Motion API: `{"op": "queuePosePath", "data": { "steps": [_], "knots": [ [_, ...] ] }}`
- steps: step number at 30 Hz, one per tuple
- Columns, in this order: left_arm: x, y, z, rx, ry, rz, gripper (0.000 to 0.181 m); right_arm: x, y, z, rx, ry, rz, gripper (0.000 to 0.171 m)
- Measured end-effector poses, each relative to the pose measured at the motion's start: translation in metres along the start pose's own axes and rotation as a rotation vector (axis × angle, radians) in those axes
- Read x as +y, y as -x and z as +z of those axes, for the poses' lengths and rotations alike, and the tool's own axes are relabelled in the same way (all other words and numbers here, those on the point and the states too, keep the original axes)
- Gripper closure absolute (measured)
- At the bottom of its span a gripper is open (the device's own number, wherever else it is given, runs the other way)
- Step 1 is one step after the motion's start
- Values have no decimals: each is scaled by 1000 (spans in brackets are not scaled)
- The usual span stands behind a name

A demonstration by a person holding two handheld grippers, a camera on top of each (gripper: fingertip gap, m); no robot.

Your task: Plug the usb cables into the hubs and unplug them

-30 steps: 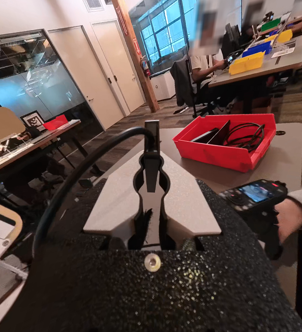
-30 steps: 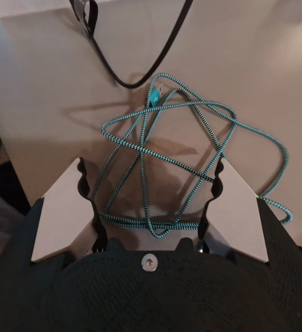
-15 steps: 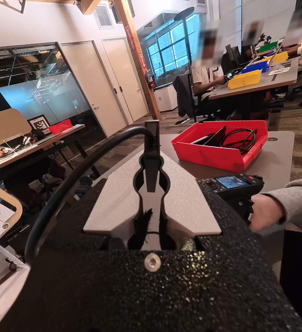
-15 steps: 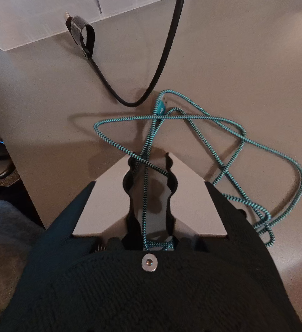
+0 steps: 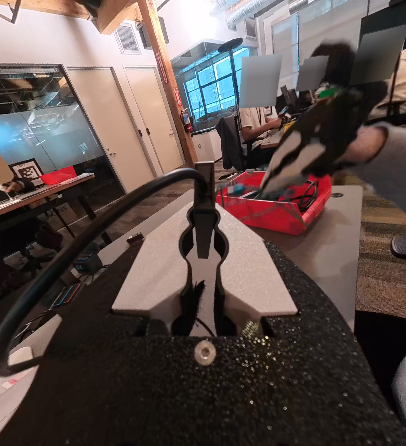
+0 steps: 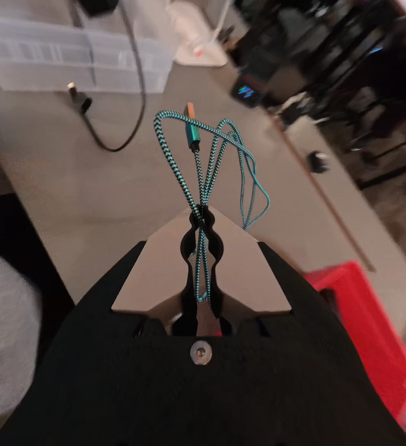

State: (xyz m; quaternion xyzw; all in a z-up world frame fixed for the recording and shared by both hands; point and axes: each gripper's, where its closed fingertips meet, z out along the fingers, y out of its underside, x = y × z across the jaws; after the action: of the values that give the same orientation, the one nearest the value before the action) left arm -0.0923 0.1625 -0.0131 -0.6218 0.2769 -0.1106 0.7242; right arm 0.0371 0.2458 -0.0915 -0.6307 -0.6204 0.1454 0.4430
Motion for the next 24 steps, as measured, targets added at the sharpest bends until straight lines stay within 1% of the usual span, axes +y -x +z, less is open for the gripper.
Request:
{"op": "queuePosePath", "data": {
  "steps": [1,3,5,7,9,12,14,16,19,24],
  "knots": [
    [2,-1,1,6,-2,-5,174,-6,-19,-24,66,-19,-14,171],
    [5,-3,4,15,-4,-14,174,-12,-55,-68,208,-30,-66,171],
    [8,-6,9,33,2,-22,174,-8,-84,-103,337,-6,-132,171],
    [11,-9,14,48,18,-13,174,5,-108,-125,440,43,-192,171],
    [13,-13,17,58,24,-1,174,26,-122,-134,491,100,-234,170],
    [14,-18,20,78,34,7,174,61,-122,-129,432,156,-233,170],
    [15,-19,21,83,35,8,174,73,-122,-131,391,150,-191,170],
    [16,-19,21,87,35,4,174,77,-124,-139,363,149,-167,170],
    [17,-19,21,93,37,-6,174,78,-116,-147,247,140,-107,170],
    [19,-16,18,89,42,-2,174,73,-93,-157,-29,90,15,170]
  ]
}}
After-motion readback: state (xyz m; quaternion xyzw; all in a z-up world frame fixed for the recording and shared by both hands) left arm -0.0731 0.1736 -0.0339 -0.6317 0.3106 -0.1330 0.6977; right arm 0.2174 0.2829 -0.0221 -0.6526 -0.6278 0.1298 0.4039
